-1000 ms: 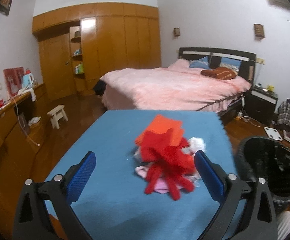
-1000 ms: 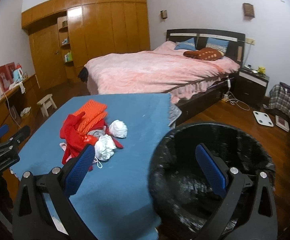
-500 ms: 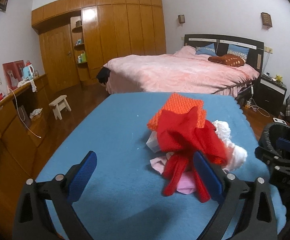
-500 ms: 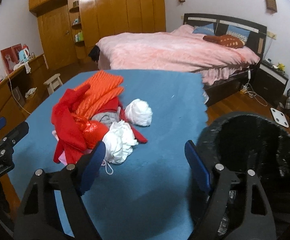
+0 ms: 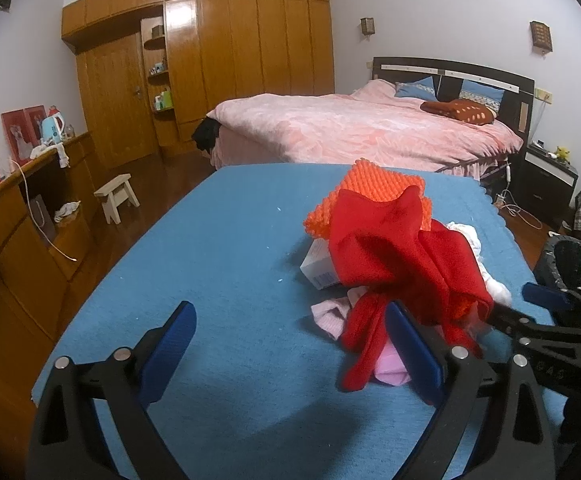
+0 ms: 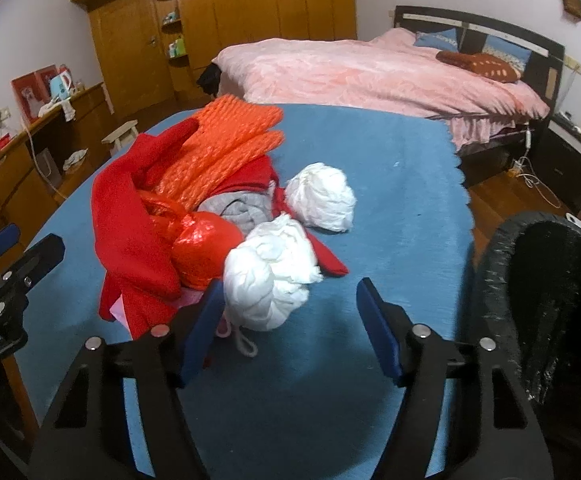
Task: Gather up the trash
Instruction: 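Reach the right tool to the white tissue ball and close on it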
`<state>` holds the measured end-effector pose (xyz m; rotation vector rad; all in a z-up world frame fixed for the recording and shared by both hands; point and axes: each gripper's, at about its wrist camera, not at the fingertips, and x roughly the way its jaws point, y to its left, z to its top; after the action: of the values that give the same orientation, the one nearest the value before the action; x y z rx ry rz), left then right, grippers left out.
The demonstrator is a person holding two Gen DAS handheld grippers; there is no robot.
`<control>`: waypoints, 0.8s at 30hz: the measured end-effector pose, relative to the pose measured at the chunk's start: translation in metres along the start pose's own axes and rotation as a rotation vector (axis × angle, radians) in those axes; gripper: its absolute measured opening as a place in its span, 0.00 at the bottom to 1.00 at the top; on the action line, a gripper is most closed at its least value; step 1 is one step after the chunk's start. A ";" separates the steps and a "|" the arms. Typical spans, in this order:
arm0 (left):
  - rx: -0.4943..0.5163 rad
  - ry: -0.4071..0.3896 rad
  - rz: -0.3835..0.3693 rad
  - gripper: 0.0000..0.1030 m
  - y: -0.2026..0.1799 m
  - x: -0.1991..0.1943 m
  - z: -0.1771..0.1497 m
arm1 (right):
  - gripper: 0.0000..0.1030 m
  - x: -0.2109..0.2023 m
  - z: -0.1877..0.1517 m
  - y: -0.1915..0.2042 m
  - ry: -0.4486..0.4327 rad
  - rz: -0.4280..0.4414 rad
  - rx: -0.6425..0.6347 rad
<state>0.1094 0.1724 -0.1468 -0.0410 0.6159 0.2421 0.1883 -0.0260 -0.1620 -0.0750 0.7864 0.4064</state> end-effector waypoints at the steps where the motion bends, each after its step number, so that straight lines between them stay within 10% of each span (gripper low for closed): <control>1: 0.000 -0.001 -0.003 0.90 0.000 0.000 0.001 | 0.57 0.002 0.000 0.001 0.012 0.017 0.000; 6: 0.007 -0.009 -0.005 0.90 -0.001 0.001 0.002 | 0.56 0.008 -0.005 0.005 0.053 0.049 0.005; 11: 0.009 0.003 -0.009 0.90 -0.003 0.003 0.001 | 0.25 0.012 -0.006 0.004 0.075 0.083 0.007; 24: 0.012 -0.009 -0.145 0.72 -0.028 -0.005 0.017 | 0.23 -0.028 0.005 -0.019 -0.006 0.050 0.040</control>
<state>0.1222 0.1465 -0.1310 -0.0726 0.6023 0.0986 0.1813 -0.0518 -0.1406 -0.0163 0.7912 0.4380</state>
